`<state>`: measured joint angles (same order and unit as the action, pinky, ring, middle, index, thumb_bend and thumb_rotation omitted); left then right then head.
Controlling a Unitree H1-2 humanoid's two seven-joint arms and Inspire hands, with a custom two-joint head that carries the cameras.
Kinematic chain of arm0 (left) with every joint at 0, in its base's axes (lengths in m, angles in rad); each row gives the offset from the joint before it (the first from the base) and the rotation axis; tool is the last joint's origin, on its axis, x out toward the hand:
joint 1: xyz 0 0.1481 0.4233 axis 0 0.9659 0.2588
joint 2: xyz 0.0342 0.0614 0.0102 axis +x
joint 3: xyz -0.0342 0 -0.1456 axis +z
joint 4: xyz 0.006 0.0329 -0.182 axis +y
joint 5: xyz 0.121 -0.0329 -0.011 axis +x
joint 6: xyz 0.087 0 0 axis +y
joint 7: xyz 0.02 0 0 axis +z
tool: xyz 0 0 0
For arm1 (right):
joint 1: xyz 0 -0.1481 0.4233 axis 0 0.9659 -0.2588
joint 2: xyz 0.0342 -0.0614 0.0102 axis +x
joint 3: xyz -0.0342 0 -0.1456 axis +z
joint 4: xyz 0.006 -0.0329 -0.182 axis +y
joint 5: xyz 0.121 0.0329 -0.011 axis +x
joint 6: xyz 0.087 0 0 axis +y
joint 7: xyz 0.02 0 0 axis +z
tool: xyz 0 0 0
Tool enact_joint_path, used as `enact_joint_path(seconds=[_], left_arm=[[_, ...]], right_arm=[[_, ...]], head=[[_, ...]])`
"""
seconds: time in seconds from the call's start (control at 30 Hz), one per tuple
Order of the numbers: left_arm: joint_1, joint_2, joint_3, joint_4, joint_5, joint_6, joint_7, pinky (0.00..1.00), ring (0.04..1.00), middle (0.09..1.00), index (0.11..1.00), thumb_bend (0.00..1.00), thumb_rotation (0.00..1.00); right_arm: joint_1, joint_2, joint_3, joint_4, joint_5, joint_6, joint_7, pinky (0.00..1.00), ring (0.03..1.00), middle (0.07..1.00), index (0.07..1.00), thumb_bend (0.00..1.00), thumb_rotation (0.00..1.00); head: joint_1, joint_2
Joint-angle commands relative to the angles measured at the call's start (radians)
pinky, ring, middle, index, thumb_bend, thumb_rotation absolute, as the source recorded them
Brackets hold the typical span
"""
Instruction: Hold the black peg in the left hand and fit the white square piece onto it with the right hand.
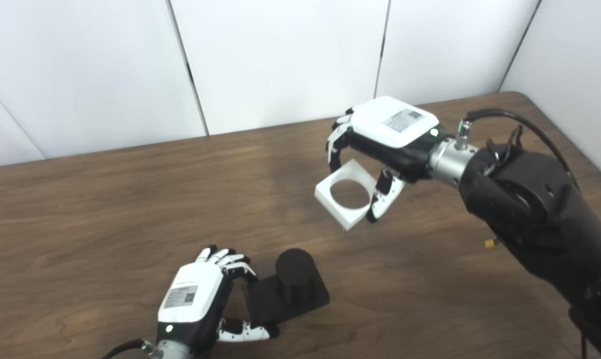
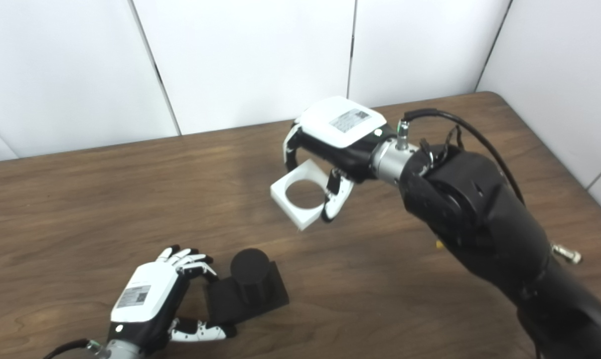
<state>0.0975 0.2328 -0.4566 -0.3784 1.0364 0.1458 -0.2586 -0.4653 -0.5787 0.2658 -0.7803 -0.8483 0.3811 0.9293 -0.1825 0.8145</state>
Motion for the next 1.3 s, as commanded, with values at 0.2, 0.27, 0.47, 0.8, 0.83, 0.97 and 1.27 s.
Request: enact_joint_path(seconds=[0.2,0.27,0.47,0.8,0.83,0.97,1.27], left_arm=[[0.009,-0.021,-0.044,0.039,0.065,0.009,-0.062,1.00,0.898,0.809,0.488,0.51,0.05],[0.009,-0.028,-0.044,0.041,0.067,0.012,-0.065,1.00,0.898,0.807,0.488,0.51,0.05],[0.003,-0.042,-0.050,0.046,0.070,0.024,-0.077,0.99,0.893,0.809,0.488,0.51,0.05],[0.002,-0.055,-0.062,0.042,0.085,0.034,-0.082,0.99,0.891,0.807,0.488,0.51,0.06],[0.001,-0.056,-0.063,0.041,0.088,0.036,-0.085,0.98,0.891,0.807,0.488,0.51,0.06],[0.001,-0.066,-0.065,0.038,0.092,0.043,-0.088,0.99,0.895,0.812,0.488,0.51,0.06],[0.002,-0.074,-0.067,0.037,0.094,0.045,-0.092,0.99,0.896,0.811,0.488,0.51,0.06]], right_arm=[[-0.052,0.062,-0.057,-0.097,0.080,0.055,0.071,0.90,0.857,0.748,0.482,0.52,0.14],[-0.051,0.075,-0.063,-0.105,0.092,0.073,0.088,0.90,0.858,0.750,0.482,0.52,0.14],[-0.036,0.110,-0.079,-0.109,0.126,0.087,0.122,0.87,0.860,0.752,0.483,0.52,0.13],[0.014,0.133,-0.058,-0.058,0.183,0.062,0.084,0.84,0.845,0.747,0.483,0.52,0.13],[0.019,0.134,-0.054,-0.048,0.184,0.053,0.076,0.84,0.847,0.747,0.483,0.52,0.13],[0.030,0.136,-0.040,-0.013,0.186,0.022,0.047,0.85,0.852,0.743,0.482,0.52,0.13],[0.038,0.134,0.007,0.031,0.153,-0.028,0.016,0.85,0.845,0.739,0.482,0.53,0.14]], head=[[0.048,0.018],[0.055,0.019],[0.076,0.026],[0.092,0.033],[0.094,0.034],[0.099,0.038],[0.102,0.040]])
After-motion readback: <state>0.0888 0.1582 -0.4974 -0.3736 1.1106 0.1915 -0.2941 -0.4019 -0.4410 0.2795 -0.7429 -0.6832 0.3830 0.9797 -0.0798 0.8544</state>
